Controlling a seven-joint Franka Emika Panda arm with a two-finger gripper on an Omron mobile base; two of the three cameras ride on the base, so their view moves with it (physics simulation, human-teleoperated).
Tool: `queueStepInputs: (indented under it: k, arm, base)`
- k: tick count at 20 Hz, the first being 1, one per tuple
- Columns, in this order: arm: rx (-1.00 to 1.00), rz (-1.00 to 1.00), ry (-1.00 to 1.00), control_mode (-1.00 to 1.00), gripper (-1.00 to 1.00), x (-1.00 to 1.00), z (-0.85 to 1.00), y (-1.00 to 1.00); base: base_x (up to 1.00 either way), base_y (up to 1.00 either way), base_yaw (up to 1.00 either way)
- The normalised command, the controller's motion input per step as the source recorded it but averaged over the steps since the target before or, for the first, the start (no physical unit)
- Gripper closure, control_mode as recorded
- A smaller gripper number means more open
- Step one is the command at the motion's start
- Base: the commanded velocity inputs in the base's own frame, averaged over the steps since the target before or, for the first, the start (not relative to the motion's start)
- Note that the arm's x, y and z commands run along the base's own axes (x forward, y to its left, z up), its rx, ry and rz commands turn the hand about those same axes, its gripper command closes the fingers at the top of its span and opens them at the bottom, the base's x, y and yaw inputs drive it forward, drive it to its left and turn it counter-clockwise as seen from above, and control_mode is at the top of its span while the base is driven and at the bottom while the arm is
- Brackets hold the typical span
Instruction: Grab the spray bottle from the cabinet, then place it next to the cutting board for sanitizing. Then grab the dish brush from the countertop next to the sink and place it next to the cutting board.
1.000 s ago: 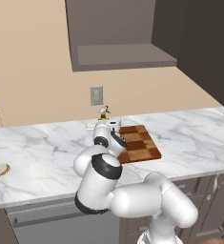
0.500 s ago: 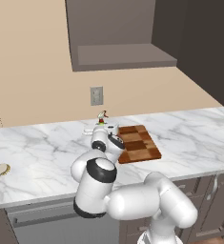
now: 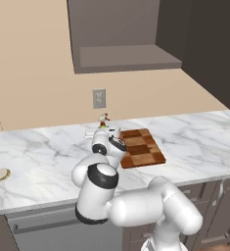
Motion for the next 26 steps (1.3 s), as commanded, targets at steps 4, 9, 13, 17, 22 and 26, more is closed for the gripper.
queueStepInputs:
  k: [4, 9, 13, 17, 22, 26]
  arm:
    - [0.0, 0.0, 0.0, -1.0, 1.0, -0.04, -0.68, 0.0]
    - [0.0, 0.0, -0.01, -1.0, -1.0, -0.23, -0.44, 0.01]
    - [0.0, 0.0, -0.02, -1.0, -1.0, -0.35, -0.17, 0.0]
    - [0.0, 0.0, -0.06, -1.0, -1.0, -0.48, -0.01, 0.0]
    - [-0.03, 0.0, -0.06, -1.0, -1.0, -0.53, 0.03, 0.15]
    - [-0.01, 0.0, 0.01, -1.0, -1.0, -0.64, 0.26, 0.14]
  base:
    - [0.0, 0.0, 0.0]
    - [0.0, 0.0, 0.0]
    - [0.0, 0.0, 0.0]
    - [0.0, 0.0, 0.0]
    - [0.0, 0.0, 0.0]
    - [0.0, 0.0, 0.0]
